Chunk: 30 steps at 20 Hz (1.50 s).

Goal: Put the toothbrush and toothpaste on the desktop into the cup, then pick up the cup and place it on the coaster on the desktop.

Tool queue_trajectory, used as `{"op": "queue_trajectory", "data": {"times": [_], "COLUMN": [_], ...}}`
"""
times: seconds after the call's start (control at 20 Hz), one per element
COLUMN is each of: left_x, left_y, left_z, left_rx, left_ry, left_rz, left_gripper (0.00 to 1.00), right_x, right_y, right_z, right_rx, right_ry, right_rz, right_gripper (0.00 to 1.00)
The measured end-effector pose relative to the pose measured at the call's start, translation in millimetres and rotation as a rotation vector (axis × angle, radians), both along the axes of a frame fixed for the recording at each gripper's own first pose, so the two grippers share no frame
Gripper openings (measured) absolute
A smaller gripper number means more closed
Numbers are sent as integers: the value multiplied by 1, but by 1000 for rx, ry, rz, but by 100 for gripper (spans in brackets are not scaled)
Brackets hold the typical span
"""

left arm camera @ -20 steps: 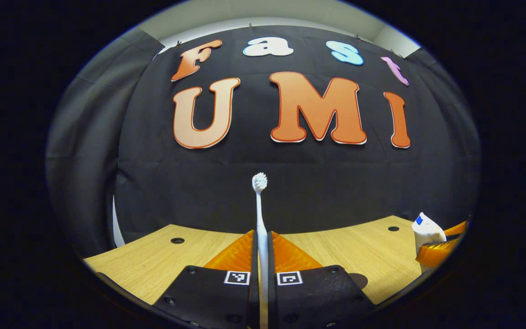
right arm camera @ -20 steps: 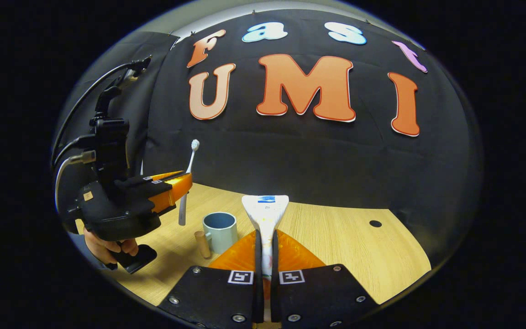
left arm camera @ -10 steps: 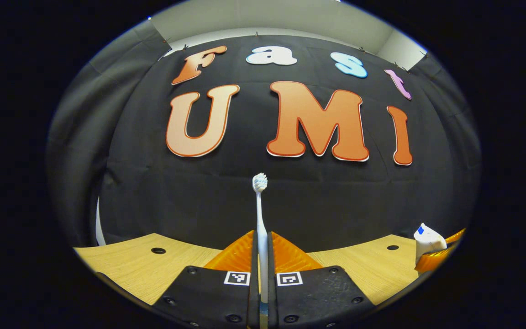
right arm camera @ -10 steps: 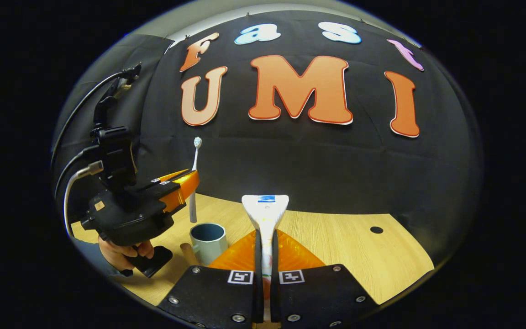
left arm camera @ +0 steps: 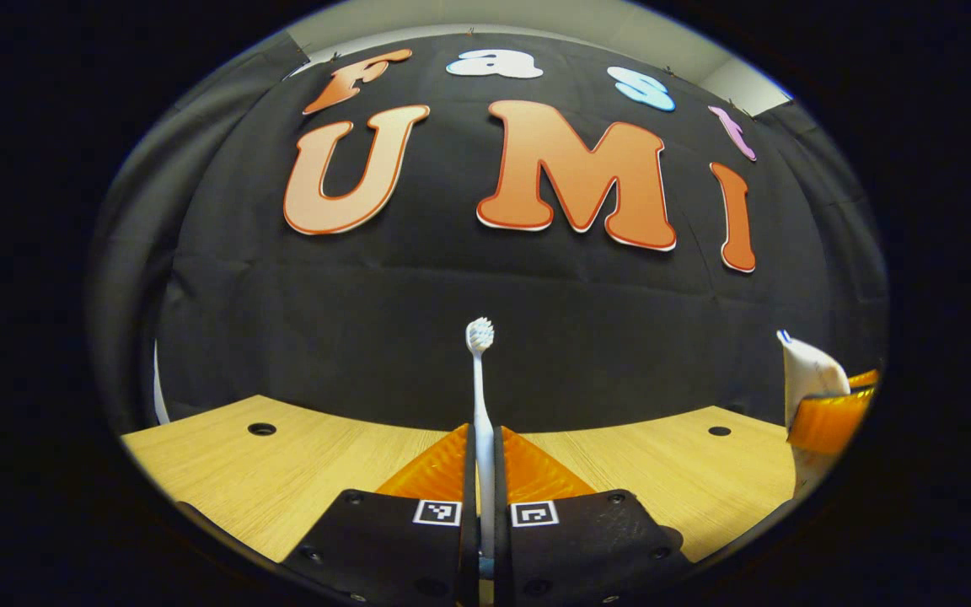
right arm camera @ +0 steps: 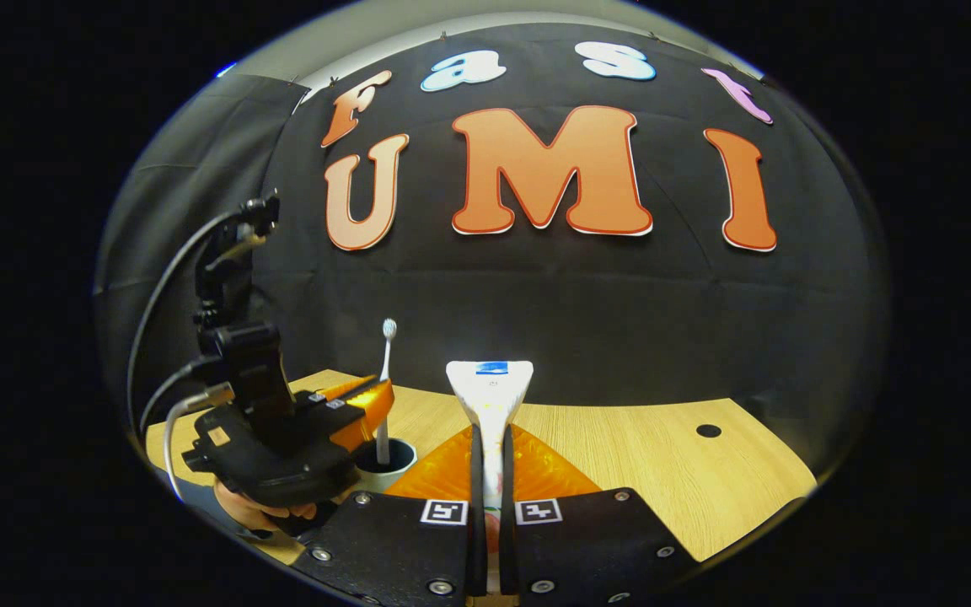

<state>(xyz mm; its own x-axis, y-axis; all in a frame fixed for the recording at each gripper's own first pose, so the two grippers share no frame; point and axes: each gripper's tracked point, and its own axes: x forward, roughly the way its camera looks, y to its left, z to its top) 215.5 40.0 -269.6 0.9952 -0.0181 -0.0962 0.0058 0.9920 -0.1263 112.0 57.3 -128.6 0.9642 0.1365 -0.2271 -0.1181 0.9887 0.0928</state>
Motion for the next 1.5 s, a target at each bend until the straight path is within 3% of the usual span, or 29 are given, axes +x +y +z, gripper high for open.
{"op": "queue_trajectory", "data": {"times": [0.6, 0.95, 1.05, 1.4, 1.5], "left_x": [-13, -39, -52, -91, -101], "left_y": [-4, 0, 5, 37, 51], "left_z": [-47, -45, -40, 3, 19], "left_rx": [20, 17, 17, 51, 71], "left_ry": [184, 241, 250, 204, 170], "left_rz": [-92, -142, -145, -97, -71], "left_gripper": [8, 18, 29, 83, 88], "right_x": [36, 48, 52, 66, 70], "right_y": [29, 47, 52, 75, 84], "right_z": [25, 34, 42, 54, 53], "right_rx": [44, 68, 70, 104, 118], "right_ry": [-51, -63, -81, -104, -105], "right_rz": [66, 97, 107, 149, 165], "right_gripper": [6, 6, 6, 6, 6]}}
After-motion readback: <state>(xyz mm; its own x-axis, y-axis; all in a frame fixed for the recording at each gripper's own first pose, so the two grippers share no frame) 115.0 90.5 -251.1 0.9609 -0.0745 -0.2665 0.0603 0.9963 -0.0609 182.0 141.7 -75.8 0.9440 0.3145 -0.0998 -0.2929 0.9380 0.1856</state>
